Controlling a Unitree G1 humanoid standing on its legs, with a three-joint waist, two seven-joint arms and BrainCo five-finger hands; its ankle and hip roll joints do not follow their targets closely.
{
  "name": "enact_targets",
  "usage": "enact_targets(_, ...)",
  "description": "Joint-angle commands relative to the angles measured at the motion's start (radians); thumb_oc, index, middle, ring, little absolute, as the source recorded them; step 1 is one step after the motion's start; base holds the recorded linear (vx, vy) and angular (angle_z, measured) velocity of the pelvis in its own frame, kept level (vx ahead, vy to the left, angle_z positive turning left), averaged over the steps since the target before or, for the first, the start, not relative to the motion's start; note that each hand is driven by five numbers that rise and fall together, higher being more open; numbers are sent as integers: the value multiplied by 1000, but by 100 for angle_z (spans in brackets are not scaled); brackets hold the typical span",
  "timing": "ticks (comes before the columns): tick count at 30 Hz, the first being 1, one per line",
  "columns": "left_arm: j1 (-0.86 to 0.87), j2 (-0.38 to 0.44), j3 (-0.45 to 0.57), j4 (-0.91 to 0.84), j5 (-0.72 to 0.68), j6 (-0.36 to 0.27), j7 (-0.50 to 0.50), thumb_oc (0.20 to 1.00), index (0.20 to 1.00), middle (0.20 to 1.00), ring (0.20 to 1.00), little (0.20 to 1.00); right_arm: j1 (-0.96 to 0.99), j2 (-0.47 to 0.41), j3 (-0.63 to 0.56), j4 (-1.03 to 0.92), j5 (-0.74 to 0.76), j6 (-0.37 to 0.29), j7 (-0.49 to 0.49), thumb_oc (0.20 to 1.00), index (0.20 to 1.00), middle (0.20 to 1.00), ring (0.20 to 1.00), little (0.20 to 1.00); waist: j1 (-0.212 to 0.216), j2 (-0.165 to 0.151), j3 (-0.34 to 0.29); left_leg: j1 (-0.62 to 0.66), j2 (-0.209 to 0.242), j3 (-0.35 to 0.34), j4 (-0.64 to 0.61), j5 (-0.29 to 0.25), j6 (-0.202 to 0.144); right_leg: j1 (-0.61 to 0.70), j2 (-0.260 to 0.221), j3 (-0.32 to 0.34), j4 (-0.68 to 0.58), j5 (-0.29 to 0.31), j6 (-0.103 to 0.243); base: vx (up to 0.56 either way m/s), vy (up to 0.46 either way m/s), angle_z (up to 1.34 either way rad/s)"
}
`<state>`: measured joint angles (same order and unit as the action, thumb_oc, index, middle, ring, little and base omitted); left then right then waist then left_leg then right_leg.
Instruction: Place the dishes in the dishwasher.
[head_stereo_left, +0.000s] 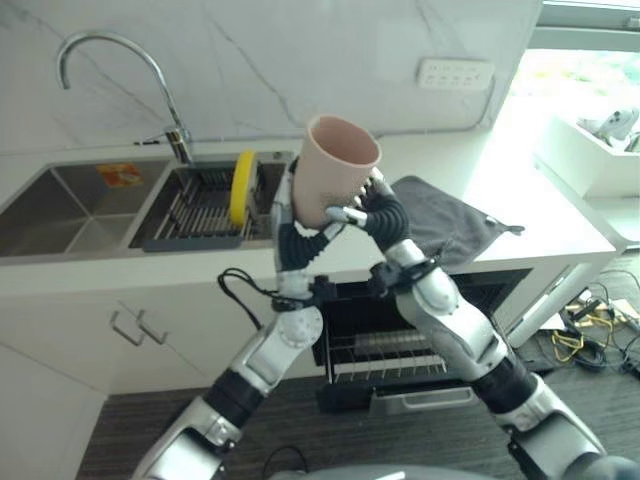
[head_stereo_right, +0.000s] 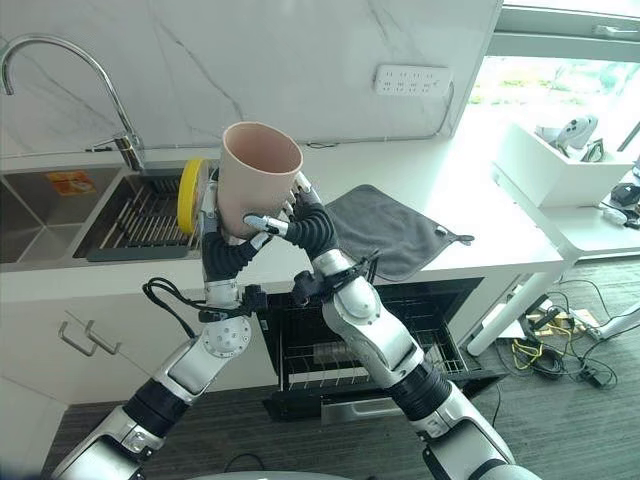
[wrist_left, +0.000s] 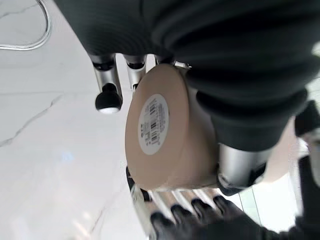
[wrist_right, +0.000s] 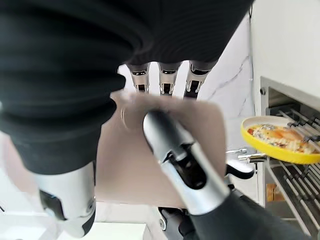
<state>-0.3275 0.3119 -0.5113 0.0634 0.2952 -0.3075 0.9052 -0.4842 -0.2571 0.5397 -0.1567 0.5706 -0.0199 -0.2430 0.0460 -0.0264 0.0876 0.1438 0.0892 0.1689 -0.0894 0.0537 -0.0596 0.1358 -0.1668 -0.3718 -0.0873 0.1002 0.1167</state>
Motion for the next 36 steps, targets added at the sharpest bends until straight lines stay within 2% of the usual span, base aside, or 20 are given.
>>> enact_targets(1, -131, 15, -52, 40, 30, -43, 4, 200, 200, 200, 200, 200, -112, 53, 7, 6, 6, -38, -6, 1000, 1000, 1000, 1000, 1000, 29, -22, -10, 34, -22, 26, 2, -100, 7, 47, -2, 94, 0, -59, 22, 0, 0, 0)
enact_targets(14, -124, 5, -79, 69, 38, -35, 21, 200, 200, 200, 200, 200, -129, 52, -23, -21, -78, -67, -99, 1000, 1000, 1000, 1000, 1000, 27, -19, 0, 34, -26, 27, 2, -103, 12, 44, -3, 97, 2, -59, 21, 0, 0, 0)
enact_targets(18, -119, 3, -81, 77, 43, -31, 32, 200, 200, 200, 200, 200, -121, 56, -34, -9, -104, -98, -169, 1000, 1000, 1000, 1000, 1000, 25, -14, 2, 36, -29, 28, 2, -104, 15, 45, -3, 99, 3, -61, 20, 0, 0, 0)
enact_targets(28, -122, 1, -92, 80, 51, -31, 28, 200, 200, 200, 200, 200, -126, 60, -34, -17, -95, -89, -151, 1000, 1000, 1000, 1000, 1000, 26, -10, 5, 38, -39, 28, 2, -106, 20, 46, -5, 100, 6, -63, 17, 0, 0, 0)
enact_targets(36, -125, 2, -95, 76, 62, -36, 14, 200, 200, 200, 200, 200, -128, 62, -19, -18, -15, -73, -75, 1000, 1000, 1000, 1000, 1000, 29, -12, 6, 37, -43, 26, 2, -107, 22, 46, -5, 97, 7, -63, 17, 0, 0, 0)
